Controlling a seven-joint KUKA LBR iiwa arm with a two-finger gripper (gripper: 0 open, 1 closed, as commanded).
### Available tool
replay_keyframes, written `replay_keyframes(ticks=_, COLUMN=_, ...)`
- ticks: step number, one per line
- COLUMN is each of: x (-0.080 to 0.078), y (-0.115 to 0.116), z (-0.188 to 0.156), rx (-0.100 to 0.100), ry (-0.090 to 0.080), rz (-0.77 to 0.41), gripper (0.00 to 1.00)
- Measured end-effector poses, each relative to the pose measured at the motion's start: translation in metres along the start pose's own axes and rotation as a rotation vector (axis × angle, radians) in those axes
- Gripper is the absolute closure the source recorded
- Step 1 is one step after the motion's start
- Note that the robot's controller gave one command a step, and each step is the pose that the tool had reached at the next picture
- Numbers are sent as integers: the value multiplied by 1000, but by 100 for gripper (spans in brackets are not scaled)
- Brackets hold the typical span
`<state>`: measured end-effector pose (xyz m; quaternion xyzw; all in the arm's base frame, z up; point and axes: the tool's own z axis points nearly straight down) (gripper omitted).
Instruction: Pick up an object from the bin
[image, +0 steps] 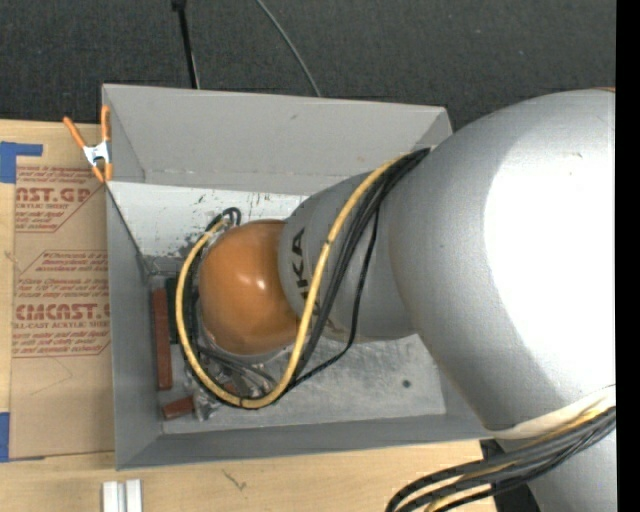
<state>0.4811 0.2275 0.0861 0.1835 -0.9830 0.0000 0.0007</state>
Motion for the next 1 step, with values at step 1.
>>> replay_keyframes(ticks=1, x=0, y=0, z=-14, rx=0, ry=0, rz=0, gripper=100)
